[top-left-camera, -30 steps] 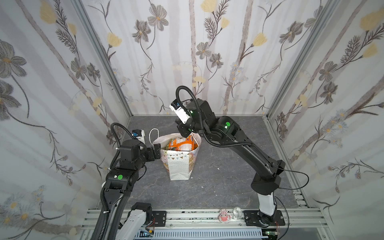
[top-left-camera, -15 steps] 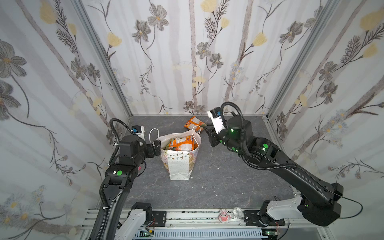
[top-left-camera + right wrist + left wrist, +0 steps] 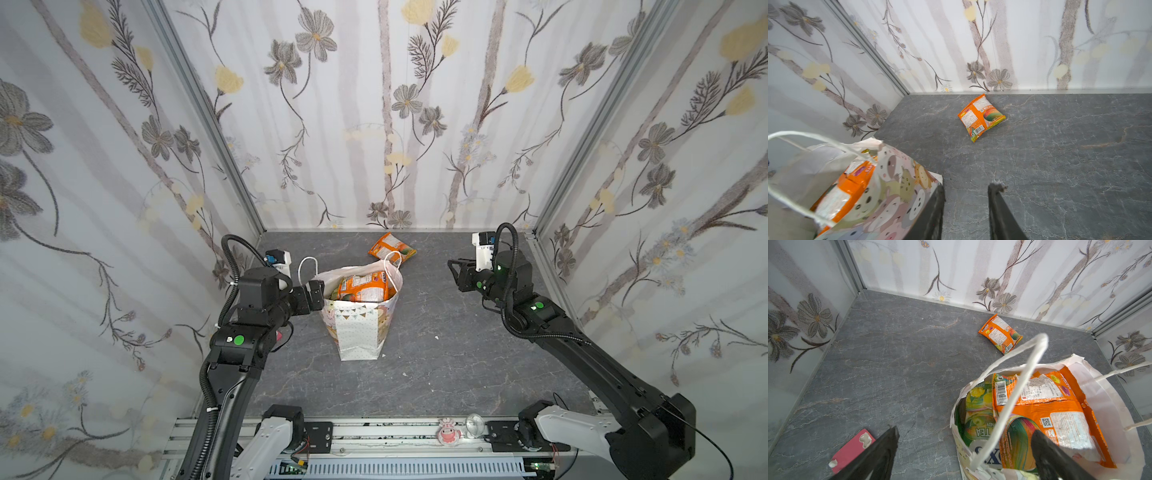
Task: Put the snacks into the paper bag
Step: 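Open the right gripper and move it over the last orange pack, then lower the right gripper and close it on the orange pack's edge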
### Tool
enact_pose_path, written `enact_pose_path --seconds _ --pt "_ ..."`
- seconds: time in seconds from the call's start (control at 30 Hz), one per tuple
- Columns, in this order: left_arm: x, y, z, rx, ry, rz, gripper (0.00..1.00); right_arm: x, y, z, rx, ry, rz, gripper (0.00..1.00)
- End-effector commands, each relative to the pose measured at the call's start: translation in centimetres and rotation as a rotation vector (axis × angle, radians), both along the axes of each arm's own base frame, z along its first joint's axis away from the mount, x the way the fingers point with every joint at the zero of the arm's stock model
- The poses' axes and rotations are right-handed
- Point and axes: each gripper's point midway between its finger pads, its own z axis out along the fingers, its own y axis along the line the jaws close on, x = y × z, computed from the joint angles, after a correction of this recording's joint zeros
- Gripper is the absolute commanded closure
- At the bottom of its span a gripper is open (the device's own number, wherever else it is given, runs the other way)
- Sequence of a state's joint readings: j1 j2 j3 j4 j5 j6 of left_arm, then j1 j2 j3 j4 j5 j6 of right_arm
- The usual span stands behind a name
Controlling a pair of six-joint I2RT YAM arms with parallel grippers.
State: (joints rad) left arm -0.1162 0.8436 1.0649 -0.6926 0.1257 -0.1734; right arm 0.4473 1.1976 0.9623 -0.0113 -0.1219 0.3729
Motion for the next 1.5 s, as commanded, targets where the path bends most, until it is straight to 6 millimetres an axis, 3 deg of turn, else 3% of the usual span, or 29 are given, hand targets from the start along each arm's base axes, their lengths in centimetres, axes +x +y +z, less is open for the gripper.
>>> enact_pose_path --seconds 0.0,0.13,0.3,0.37,0.83,1.03,1.47 --pt "-0.5 0.0 -0.2 -0.007 0.007 0.0 0.0 1.3 1.4 -0.1 0.089 -0.015 0.078 0.64" --pt "-0.4 -0.1 -0.6 -0.014 0.042 -0.005 0.0 3.8 1.8 -3.8 0.149 0.051 0.088 0.6" --pt "-0.8 -0.2 -0.1 -0.011 0.036 -0.014 0.0 6.6 3.7 -6.0 0.236 0.097 0.18 0.52" --pt "-1.1 -0.2 0.3 -0.01 0.028 -0.018 0.0 8.0 4.0 -8.1 0.259 0.136 0.165 0.49" --pt "-1.2 0.0 -0.7 -0.014 0.04 -0.008 0.0 13.6 5.7 -16.3 0.312 0.296 0.102 0.42" --pt "-1.4 0.1 0.2 -0.023 0.002 0.002 0.0 15.5 6.5 -16.9 0.498 0.299 0.096 0.42" --pt "-1.5 0.4 -0.2 -0.005 0.013 0.009 0.0 19.3 7.8 -20.0 0.532 0.374 0.066 0.41"
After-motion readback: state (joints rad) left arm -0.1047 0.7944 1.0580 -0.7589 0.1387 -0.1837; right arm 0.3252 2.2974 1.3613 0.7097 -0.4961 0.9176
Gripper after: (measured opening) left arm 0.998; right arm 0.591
